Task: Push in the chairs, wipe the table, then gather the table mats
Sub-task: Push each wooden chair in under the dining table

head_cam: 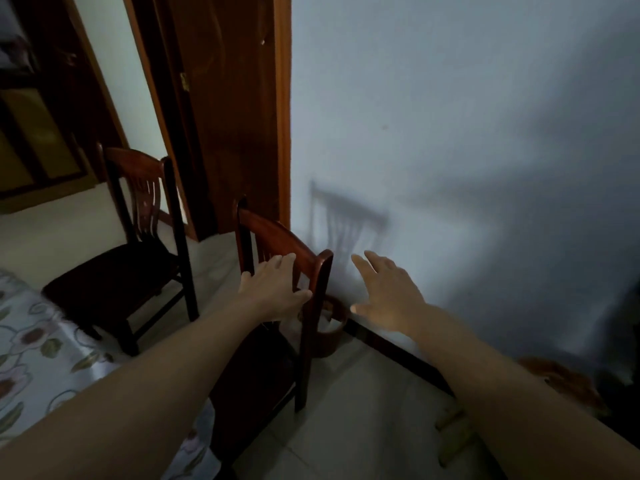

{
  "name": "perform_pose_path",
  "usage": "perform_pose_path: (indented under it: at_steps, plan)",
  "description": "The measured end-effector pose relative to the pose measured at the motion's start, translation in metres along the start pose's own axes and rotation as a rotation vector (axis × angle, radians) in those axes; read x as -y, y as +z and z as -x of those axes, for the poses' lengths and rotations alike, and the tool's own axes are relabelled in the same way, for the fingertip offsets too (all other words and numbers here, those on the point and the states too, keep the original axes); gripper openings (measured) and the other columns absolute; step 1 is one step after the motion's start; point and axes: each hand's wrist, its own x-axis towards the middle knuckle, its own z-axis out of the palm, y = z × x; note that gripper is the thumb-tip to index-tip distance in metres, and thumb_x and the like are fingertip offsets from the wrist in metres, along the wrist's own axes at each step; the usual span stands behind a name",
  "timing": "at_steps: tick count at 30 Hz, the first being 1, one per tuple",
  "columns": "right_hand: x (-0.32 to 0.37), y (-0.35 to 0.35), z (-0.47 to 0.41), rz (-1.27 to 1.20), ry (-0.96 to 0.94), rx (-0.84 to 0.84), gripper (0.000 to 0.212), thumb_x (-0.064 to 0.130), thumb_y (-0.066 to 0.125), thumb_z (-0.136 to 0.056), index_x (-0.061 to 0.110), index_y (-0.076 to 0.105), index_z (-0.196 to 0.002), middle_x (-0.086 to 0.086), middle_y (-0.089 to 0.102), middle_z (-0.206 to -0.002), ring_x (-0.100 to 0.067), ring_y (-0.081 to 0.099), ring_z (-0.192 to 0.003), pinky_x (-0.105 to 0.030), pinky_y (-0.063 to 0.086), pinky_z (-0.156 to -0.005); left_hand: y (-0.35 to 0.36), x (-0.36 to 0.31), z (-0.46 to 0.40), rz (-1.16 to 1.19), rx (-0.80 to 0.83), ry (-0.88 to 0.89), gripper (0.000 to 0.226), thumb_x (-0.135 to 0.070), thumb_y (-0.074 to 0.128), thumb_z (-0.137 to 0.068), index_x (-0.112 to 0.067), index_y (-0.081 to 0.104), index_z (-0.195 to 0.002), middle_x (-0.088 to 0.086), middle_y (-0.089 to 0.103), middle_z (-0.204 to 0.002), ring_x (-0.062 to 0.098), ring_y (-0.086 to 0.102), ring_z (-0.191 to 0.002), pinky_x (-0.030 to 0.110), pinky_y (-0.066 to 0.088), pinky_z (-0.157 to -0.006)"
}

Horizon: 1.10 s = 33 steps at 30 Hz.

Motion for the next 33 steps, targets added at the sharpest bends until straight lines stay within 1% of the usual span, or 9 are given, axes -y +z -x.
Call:
perform_pose_path:
  at_steps: [5, 10, 11, 16, 21, 25, 29, 31, 33]
  plan:
    - [-0.046, -0.003, -0.093, -0.034, -0.105, 0.064, 0.090, 0.043, 0.062, -0.086, 0.023, 0.004, -0.151, -0.009, 0.003, -0.159, -0.029, 0.008, -0.145, -0.045, 0.017, -0.117, 0.002, -0.010, -0.066, -0.019, 0.017, -0.142, 0.083, -0.053, 0.052, -0.086, -0.019, 0.010, -0.148, 0.006, 0.019, -0.155, 0.028, 0.023, -0.140, 0.053, 0.022, -0.112]
    - [-0.053, 0.002, -0.168, -0.057, -0.231, 0.114, 0.089, 0.043, 0.061, -0.087, 0.023, 0.003, -0.152, -0.009, 0.003, -0.159, -0.029, 0.008, -0.145, -0.046, 0.016, -0.117, 0.006, 0.003, -0.120, -0.019, 0.055, -0.277, 0.082, -0.054, 0.050, -0.087, -0.021, 0.008, -0.149, 0.006, 0.017, -0.156, 0.030, 0.020, -0.141, 0.054, 0.019, -0.111]
    - [-0.053, 0.006, -0.201, -0.058, -0.275, 0.123, 0.088, 0.042, 0.060, -0.088, 0.022, 0.003, -0.152, -0.008, 0.003, -0.159, -0.029, 0.009, -0.145, -0.046, 0.015, -0.117, 0.009, 0.014, -0.144, -0.015, 0.041, -0.325, 0.082, -0.055, 0.050, -0.086, -0.021, 0.009, -0.148, 0.006, 0.019, -0.155, 0.030, 0.021, -0.141, 0.054, 0.020, -0.111]
    - [-0.048, 0.013, -0.256, -0.041, -0.375, 0.116, 0.076, 0.028, 0.053, -0.094, 0.020, 0.003, -0.152, -0.007, 0.007, -0.159, -0.028, 0.012, -0.145, -0.044, 0.017, -0.116, 0.017, 0.035, -0.194, 0.002, 0.030, -0.379, 0.083, -0.056, 0.051, -0.086, -0.020, 0.010, -0.149, 0.007, 0.022, -0.154, 0.030, 0.024, -0.139, 0.054, 0.022, -0.109]
    - [-0.034, 0.020, -0.319, -0.025, -0.493, 0.189, 0.073, 0.014, 0.048, -0.094, 0.024, 0.004, -0.151, -0.003, 0.008, -0.159, -0.026, 0.013, -0.144, -0.043, 0.018, -0.115, 0.020, 0.053, -0.236, 0.061, 0.048, -0.435, 0.084, -0.057, 0.051, -0.085, -0.020, 0.010, -0.148, 0.007, 0.022, -0.154, 0.030, 0.024, -0.139, 0.054, 0.023, -0.109]
    - [-0.016, 0.028, -0.367, -0.029, -0.651, 0.250, 0.074, 0.014, 0.048, -0.095, 0.026, 0.003, -0.151, -0.002, 0.006, -0.160, -0.025, 0.009, -0.145, -0.042, 0.016, -0.116, 0.019, 0.074, -0.255, 0.083, 0.025, -0.557, 0.081, -0.061, 0.051, -0.082, -0.022, 0.017, -0.146, 0.005, 0.030, -0.150, 0.030, 0.029, -0.136, 0.054, 0.025, -0.108]
    - [-0.003, 0.040, -0.410, 0.012, -0.809, 0.295, 0.082, 0.016, 0.056, -0.092, 0.026, 0.001, -0.151, -0.003, 0.000, -0.160, -0.025, 0.008, -0.145, -0.045, 0.019, -0.114, 0.027, 0.074, -0.264, 0.143, 0.027, -0.683, 0.080, -0.059, 0.052, -0.082, -0.023, 0.019, -0.145, 0.003, 0.029, -0.151, 0.027, 0.027, -0.138, 0.049, 0.025, -0.108]
    - [0.000, 0.050, -0.428, 0.046, -0.903, 0.333, 0.086, 0.016, 0.060, -0.090, 0.027, 0.000, -0.151, -0.003, -0.003, -0.160, -0.026, 0.006, -0.146, -0.045, 0.019, -0.115, 0.039, 0.065, -0.268, 0.197, 0.043, -0.773, 0.084, -0.062, 0.054, -0.080, -0.024, 0.018, -0.145, 0.003, 0.028, -0.151, 0.027, 0.027, -0.138, 0.049, 0.026, -0.108]
    - [0.001, 0.057, -0.439, 0.053, -1.011, 0.386, 0.085, 0.018, 0.060, -0.090, 0.027, 0.003, -0.151, -0.003, -0.005, -0.160, -0.027, 0.003, -0.146, -0.045, 0.017, -0.116, 0.053, 0.058, -0.271, 0.246, 0.044, -0.878, 0.094, -0.066, 0.057, -0.074, -0.025, 0.015, -0.147, 0.002, 0.027, -0.152, 0.027, 0.027, -0.138, 0.048, 0.028, -0.108]
